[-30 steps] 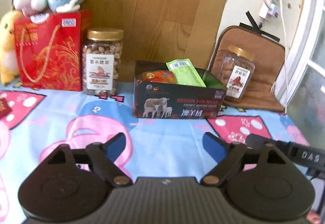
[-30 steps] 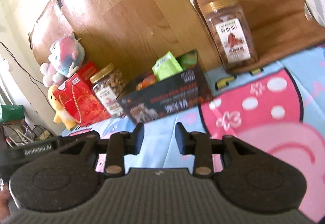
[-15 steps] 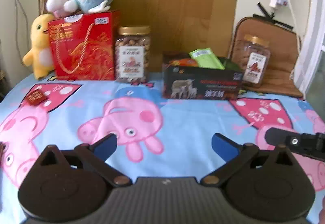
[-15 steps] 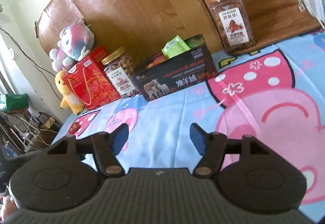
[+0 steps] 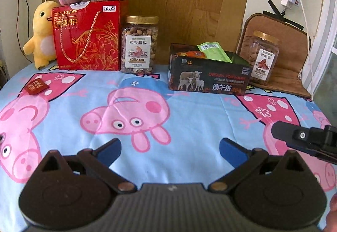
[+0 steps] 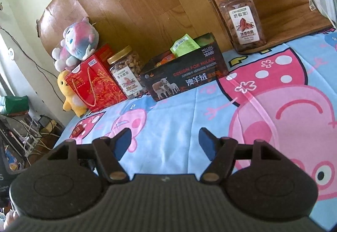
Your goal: Organize snacks
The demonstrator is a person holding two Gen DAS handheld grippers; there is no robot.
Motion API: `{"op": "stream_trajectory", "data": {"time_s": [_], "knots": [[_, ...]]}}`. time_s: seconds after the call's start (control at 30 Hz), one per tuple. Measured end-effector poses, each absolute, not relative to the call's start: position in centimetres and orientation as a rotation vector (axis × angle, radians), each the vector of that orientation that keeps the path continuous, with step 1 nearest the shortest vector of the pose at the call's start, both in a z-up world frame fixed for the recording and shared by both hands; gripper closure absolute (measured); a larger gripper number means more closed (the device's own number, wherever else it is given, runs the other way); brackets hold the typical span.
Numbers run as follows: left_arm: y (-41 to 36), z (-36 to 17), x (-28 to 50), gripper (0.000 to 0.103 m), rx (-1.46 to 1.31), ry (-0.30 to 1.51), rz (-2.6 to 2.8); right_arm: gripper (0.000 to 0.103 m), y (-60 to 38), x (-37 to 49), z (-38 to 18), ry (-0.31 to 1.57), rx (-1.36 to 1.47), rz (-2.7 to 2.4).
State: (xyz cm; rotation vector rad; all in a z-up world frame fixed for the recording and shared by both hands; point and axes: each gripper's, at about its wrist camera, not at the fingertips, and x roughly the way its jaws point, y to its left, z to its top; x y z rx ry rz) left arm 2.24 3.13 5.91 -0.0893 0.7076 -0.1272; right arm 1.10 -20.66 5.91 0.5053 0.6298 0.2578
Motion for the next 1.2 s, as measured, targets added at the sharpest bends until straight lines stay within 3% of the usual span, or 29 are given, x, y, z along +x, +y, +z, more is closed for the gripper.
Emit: {"op": "stream_trajectory", "data": {"time_s": [0.53,1.2], "knots": [[3.2,6.9,0.8,0.000,-0.080,0.636,-0.174,0.012,-20.5,0.8,5.9,0.616,0.523,0.214],[1.6,8.2,-1.0,0.000,-0.032,0.594,-0.228,0.008,-21.1,-0.7,6.5,0.570,0.524,0.182]]}}
